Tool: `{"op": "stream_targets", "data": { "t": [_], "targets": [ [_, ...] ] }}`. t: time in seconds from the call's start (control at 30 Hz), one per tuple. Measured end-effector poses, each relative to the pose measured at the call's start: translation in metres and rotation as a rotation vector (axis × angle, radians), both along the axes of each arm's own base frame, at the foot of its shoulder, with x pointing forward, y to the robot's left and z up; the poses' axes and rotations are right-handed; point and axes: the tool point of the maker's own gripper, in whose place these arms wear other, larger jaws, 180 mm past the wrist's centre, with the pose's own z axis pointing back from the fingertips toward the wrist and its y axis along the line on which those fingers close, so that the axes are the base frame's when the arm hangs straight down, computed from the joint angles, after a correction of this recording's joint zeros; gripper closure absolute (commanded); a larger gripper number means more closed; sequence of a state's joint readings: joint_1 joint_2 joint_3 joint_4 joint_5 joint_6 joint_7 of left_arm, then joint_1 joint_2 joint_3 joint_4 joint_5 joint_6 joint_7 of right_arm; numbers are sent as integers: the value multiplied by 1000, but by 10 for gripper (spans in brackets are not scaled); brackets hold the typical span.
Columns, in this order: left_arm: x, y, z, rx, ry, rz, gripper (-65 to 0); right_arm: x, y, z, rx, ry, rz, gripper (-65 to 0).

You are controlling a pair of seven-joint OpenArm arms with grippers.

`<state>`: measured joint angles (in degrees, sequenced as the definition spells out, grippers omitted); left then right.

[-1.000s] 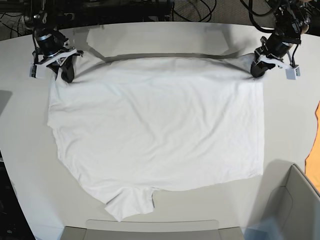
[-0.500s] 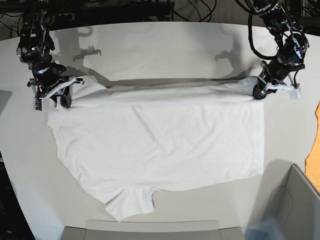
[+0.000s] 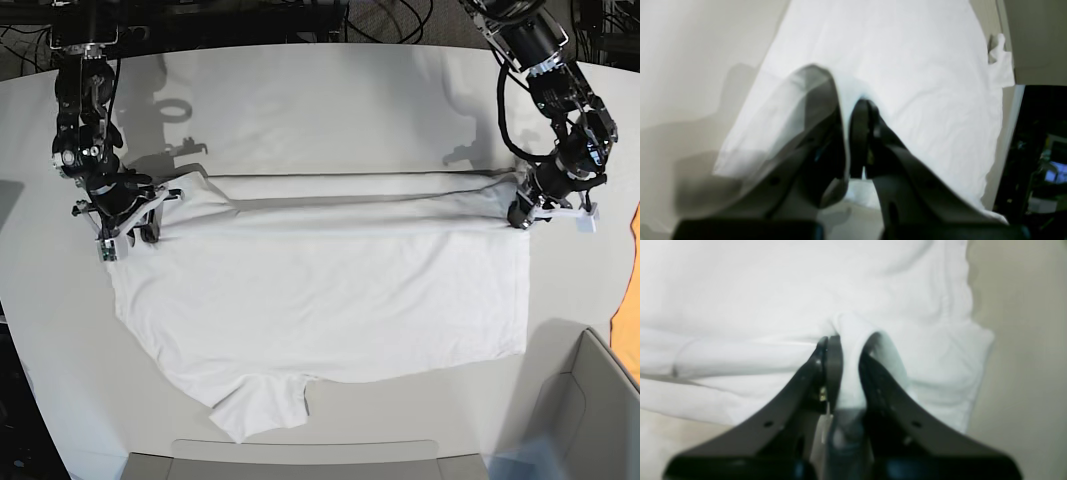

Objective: Fold the T-shirt properly
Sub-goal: 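Pull both grippers toward the hem, folding the edge over the shirt, then release the fold and move both grippers back to the folded edge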

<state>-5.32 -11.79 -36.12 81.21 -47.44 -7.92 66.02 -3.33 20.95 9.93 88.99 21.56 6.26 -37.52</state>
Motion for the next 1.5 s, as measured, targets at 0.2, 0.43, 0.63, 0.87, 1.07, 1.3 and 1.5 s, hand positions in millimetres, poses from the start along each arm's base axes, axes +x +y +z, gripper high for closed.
{"op": "stream_targets", "data": {
  "t": [0.2, 0.43, 0.63, 0.87, 1.07, 1.3, 1.5],
  "targets": [
    [28, 5, 3, 0, -18, -9, 0, 29, 5, -1, -31, 3, 22, 0],
    [42, 10, 4, 43, -36, -15, 0, 58, 2, 2, -39, 2, 18, 0],
    [54, 12, -8, 42, 11, -10, 0, 71, 9, -11, -40, -12, 42, 0],
    [64, 6, -5, 93, 2, -40, -108, 70, 2, -21, -53, 5, 22, -186],
    [71, 14, 25, 159, -74, -41, -147, 73, -1, -12, -63, -17, 26, -297],
    [59, 53, 54, 175, -152, 90, -147, 89, 1, 50, -70, -184, 43, -297],
    [32, 44, 64, 257, -131, 14, -77, 68, -18, 68, -82, -167, -17, -288]
  ]
}}
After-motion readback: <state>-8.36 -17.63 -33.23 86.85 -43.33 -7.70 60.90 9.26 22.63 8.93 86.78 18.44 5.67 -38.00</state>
